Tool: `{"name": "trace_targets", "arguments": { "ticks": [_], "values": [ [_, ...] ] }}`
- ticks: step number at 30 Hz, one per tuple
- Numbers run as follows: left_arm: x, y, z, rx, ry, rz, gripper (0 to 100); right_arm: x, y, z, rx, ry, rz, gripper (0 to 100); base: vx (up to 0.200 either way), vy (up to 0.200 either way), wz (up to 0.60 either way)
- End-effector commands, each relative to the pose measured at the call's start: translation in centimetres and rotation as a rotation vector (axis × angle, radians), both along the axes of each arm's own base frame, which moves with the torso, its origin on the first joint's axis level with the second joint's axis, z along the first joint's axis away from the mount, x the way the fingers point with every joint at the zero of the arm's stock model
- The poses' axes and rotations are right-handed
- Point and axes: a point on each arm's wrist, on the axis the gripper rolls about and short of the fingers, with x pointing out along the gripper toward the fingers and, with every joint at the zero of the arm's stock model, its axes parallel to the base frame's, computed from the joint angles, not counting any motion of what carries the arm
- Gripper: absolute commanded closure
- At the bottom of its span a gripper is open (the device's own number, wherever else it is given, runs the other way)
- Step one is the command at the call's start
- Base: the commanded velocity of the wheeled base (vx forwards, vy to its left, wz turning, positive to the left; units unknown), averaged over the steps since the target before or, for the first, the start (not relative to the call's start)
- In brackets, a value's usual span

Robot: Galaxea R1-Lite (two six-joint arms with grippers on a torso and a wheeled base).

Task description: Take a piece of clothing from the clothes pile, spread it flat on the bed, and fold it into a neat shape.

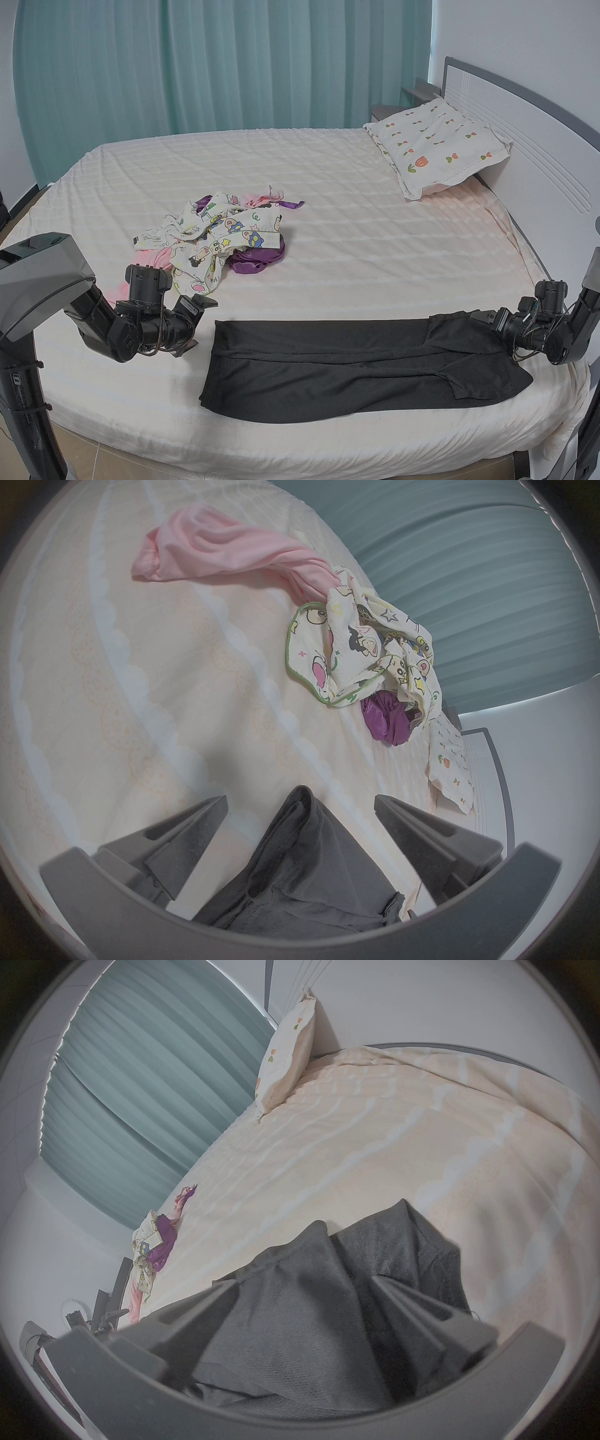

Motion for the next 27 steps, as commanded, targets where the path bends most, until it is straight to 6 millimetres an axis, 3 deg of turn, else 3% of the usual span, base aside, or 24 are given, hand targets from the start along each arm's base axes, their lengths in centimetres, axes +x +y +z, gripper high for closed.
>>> {"name": "trace_targets", "arguments": {
  "ticks": [1, 25, 26, 27],
  "values": [
    [0.0, 0.0, 0.0, 0.000, 0.001, 0.001, 0, -0.1, -0.3, -0.1, -0.004, 0.007, -0.013, 100, 0.000, 0.000, 0.00],
    [-0.3, 0.1, -0.2, 0.004, 0.009, 0.001, 0, -2.2, -1.0, 0.1, -0.150, 0.054, 0.035, 100, 0.000, 0.000, 0.00],
    [-0.3, 0.1, -0.2, 0.004, 0.009, 0.001, 0, -2.2, -1.0, 0.1, -0.150, 0.054, 0.035, 0, 0.000, 0.000, 0.00],
    [-0.3, 0.1, -0.2, 0.004, 0.011, 0.001, 0, -2.0, -1.1, 0.2, -0.155, 0.050, 0.030, 0, 0.000, 0.000, 0.00]
  ]
}}
